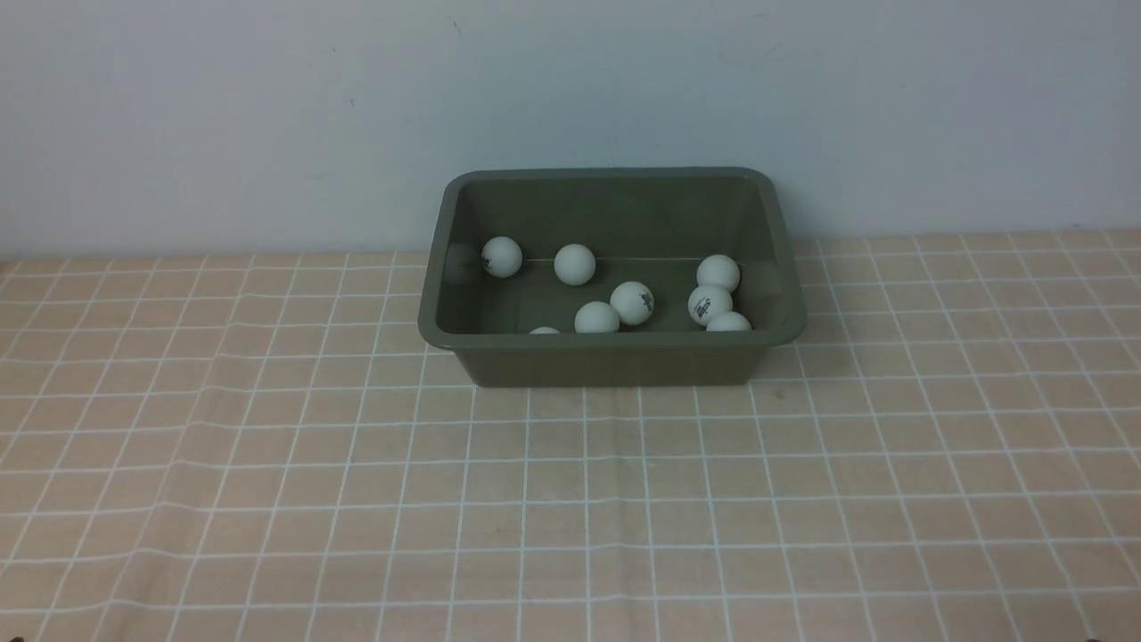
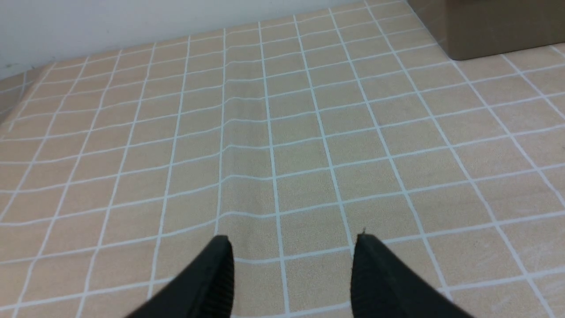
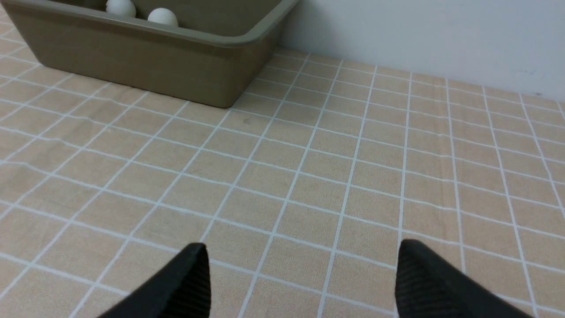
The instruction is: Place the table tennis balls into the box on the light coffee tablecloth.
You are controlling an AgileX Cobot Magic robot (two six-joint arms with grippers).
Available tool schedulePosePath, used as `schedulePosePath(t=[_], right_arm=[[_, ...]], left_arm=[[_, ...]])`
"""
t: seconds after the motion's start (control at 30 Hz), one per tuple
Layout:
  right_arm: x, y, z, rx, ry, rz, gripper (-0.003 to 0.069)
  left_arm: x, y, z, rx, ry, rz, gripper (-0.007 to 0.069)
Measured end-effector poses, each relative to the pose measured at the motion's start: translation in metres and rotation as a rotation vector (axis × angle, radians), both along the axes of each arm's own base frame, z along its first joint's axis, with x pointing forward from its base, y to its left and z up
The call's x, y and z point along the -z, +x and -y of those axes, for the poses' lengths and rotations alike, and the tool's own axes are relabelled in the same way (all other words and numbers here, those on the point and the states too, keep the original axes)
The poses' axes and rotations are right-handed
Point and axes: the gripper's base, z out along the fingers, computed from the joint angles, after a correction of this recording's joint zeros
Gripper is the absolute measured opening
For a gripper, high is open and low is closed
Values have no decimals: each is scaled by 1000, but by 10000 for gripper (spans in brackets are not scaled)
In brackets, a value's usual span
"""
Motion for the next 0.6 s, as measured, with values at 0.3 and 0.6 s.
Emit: schedulePosePath(t=[0.3,0.6], right_arm=[[-6,7,4,82,46,103,512],[-4,4,3,81,63,88,512]], left_arm=[[0,0,0,0,0,0,298],[0,0,0,0,0,1,298]])
